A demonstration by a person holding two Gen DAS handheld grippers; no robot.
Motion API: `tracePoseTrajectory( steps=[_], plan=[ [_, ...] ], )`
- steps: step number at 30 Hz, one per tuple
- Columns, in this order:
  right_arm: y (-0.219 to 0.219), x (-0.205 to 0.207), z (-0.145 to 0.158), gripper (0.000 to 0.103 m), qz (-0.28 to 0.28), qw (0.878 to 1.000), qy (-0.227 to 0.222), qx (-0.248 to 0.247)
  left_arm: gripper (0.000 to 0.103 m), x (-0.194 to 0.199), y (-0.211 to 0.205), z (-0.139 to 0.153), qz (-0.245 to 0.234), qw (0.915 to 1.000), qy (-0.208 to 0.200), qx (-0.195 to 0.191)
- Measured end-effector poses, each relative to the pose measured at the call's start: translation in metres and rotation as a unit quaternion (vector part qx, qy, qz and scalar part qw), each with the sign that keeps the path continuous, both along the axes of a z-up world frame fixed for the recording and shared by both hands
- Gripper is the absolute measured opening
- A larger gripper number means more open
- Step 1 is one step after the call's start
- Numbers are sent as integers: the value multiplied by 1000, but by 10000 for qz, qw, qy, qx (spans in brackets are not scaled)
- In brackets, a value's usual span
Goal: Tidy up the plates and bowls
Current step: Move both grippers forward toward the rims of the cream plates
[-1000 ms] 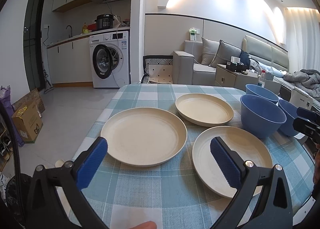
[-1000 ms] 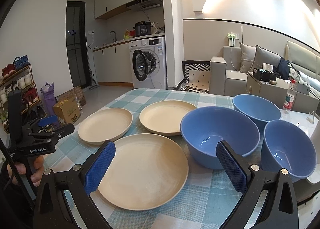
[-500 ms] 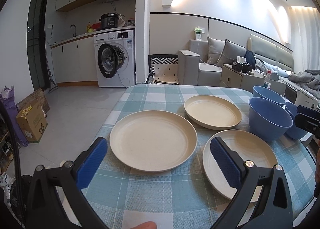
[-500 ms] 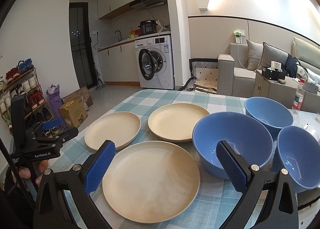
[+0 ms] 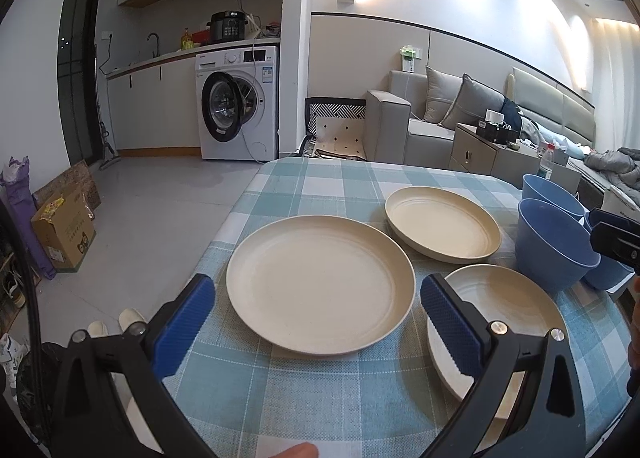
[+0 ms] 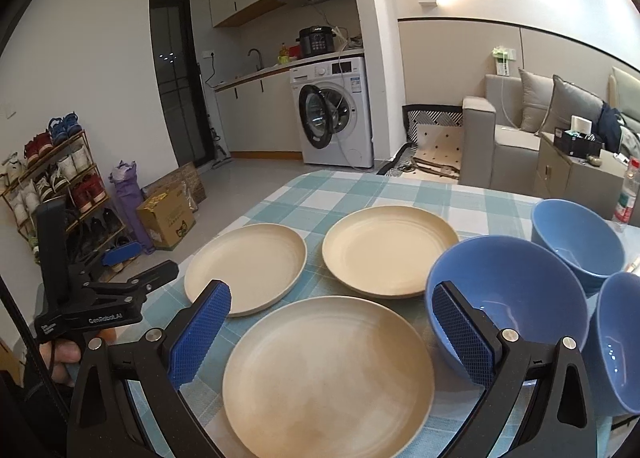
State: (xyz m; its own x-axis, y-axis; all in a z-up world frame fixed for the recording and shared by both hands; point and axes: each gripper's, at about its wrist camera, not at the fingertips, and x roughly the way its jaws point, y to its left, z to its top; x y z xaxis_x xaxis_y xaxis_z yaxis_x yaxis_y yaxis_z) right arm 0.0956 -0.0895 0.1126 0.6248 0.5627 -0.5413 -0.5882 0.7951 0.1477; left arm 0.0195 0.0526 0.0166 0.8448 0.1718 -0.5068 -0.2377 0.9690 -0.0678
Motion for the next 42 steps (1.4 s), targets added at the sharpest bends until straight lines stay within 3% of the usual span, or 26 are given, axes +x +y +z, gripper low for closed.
tracePoseTrajectory(
  steps=[21,26,33,42],
  plan=[
    [41,28,-3,103,258,9994,106,-204,103,23,13,-3,162,9998,117,16],
    [51,34,-4,103,321,9990,165,-270,103,30,18,-4,181,9996,139,-188],
    [64,43,-4,103,373,9985,256,-312,103,40,22,0,239,9996,174,29],
    [82,59,-14,103,411,9972,466,-421,103,47,33,1,213,9995,225,0]
  ],
)
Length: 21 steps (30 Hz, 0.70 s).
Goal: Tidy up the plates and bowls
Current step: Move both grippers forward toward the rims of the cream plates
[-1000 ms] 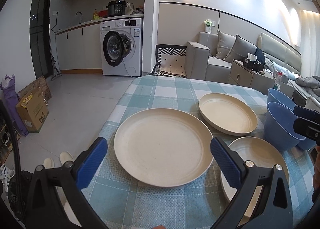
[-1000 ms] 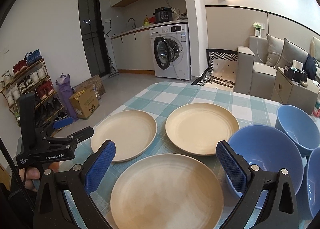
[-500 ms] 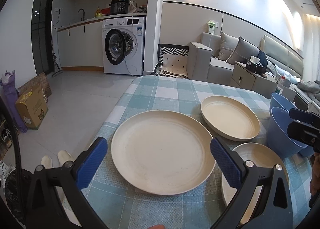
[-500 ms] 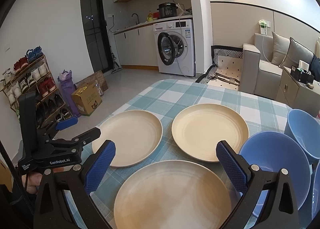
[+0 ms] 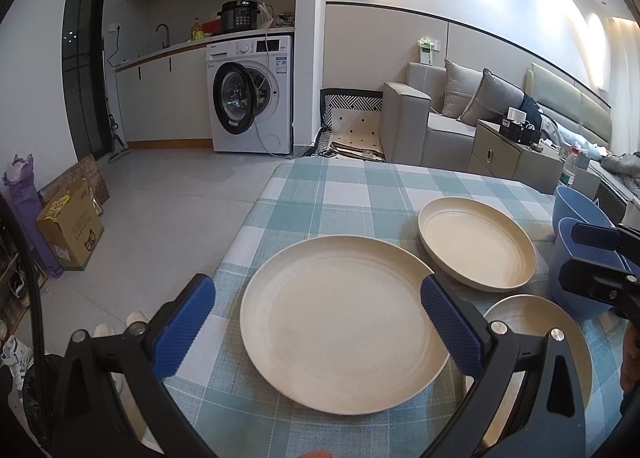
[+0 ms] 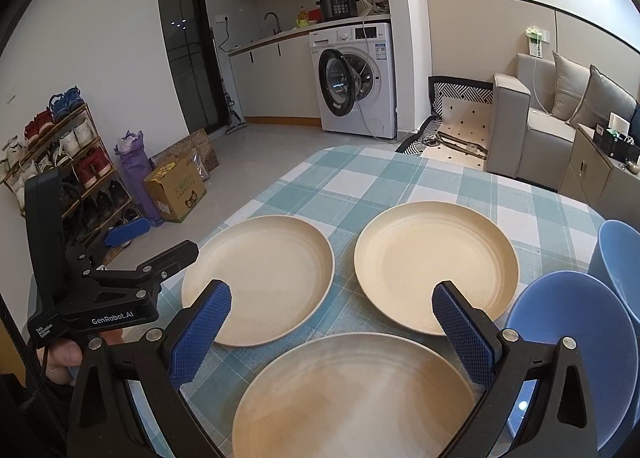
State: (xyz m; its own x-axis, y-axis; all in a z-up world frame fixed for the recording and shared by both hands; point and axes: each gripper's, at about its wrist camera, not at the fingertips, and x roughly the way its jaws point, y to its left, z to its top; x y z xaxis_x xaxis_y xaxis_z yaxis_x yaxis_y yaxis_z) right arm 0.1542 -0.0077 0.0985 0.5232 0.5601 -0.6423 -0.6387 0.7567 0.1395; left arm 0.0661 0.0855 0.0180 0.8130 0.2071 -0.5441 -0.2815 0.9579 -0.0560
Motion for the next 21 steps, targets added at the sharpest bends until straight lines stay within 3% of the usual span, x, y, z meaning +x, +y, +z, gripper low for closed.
tracePoseTrajectory(
  steps=[8,21],
  plan=[
    [16,14,-10,103,-9,9996,281,-50,103,6,17,-13,100,9994,243,-223],
    [48,28,-34,103,192,9978,579,-273,103,14,35,-33,361,9968,666,-248]
  ],
)
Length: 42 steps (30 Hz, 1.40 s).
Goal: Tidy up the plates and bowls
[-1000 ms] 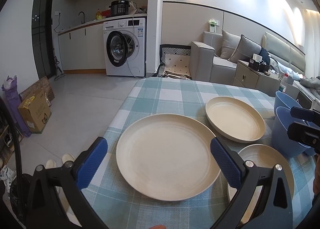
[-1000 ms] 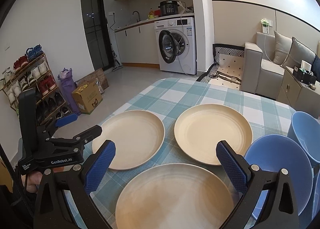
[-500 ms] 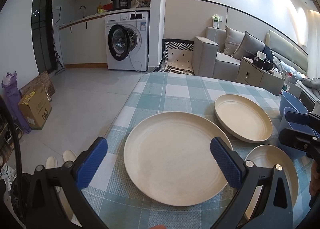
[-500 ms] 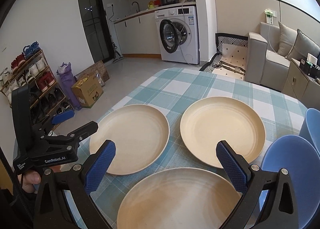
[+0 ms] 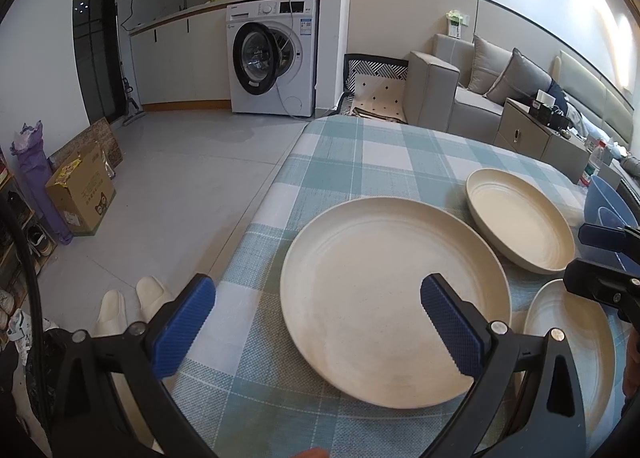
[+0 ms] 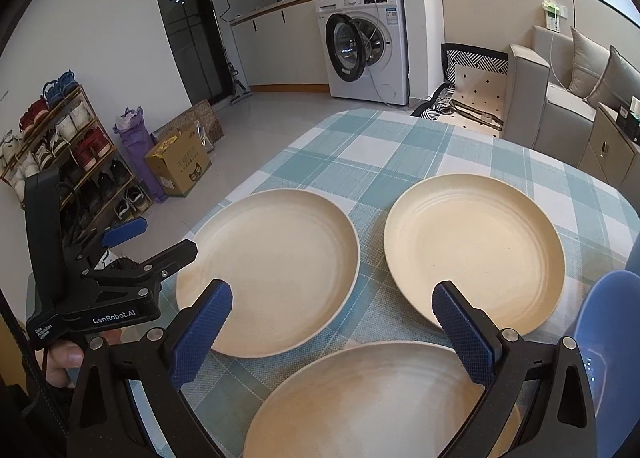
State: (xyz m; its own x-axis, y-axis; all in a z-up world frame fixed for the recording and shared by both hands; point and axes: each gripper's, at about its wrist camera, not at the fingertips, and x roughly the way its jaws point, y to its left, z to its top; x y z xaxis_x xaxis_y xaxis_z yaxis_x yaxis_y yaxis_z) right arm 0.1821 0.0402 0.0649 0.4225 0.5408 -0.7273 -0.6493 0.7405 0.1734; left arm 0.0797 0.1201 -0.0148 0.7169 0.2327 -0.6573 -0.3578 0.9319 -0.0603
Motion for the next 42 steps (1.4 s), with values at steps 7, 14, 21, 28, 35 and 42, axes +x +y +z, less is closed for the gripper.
tracePoseTrajectory(
  steps=[7,14,21,28,35,42],
  plan=[
    [11,9,-13,103,63,9999,125,-94,102,3,7,-8,-38,9997,188,-180],
    [21,15,-24,93,116,9993,247,-239,101,5,7,-13,-147,9992,319,-205],
    [27,20,-35,87,144,9987,375,-321,99,6,12,-19,-165,9985,404,-325],
    [33,26,-46,83,206,9971,628,-389,91,8,14,-26,-206,9974,531,-446],
    [38,28,-55,68,239,9955,773,-489,80,10,12,-33,-343,9959,683,-483],
    [42,29,-63,52,209,9944,825,-632,68,12,12,-38,-390,9946,800,-526]
  ],
)
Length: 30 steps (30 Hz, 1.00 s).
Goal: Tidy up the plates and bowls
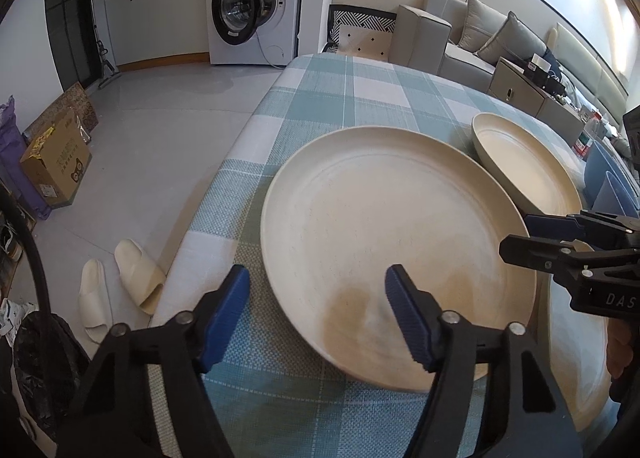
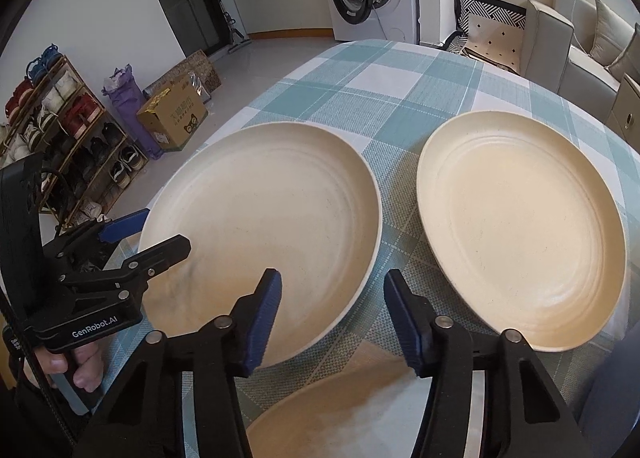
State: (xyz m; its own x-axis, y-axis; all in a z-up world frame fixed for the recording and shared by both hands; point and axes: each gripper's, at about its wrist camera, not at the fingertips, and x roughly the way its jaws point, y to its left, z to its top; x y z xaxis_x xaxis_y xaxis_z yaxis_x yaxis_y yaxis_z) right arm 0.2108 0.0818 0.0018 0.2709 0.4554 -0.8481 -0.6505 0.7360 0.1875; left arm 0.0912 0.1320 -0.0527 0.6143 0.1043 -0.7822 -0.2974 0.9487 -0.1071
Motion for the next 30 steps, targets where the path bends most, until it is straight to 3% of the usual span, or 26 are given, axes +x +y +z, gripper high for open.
tracePoseTrajectory(
  steps=[3,8,11,18,30],
  plan=[
    [1,0,-1,48,10,10000,-44,-50,64,1,0,-2,-6,10000,53,13],
    [1,0,-2,37,-25,9999,-97,-115,45,1,0,-6,-7,9999,123,8],
    [1,0,-2,35,-36,9998,-123,-131,38,1,-1,-7,-23,9999,107,28],
    [3,-2,-2,33,-18,9995,-208,-226,33,-2,1,-5,4,9999,98,66],
    [1,-5,2,33,-25,9991,-353,-238,33,-5,-1,2,-46,9998,12,211]
  ],
)
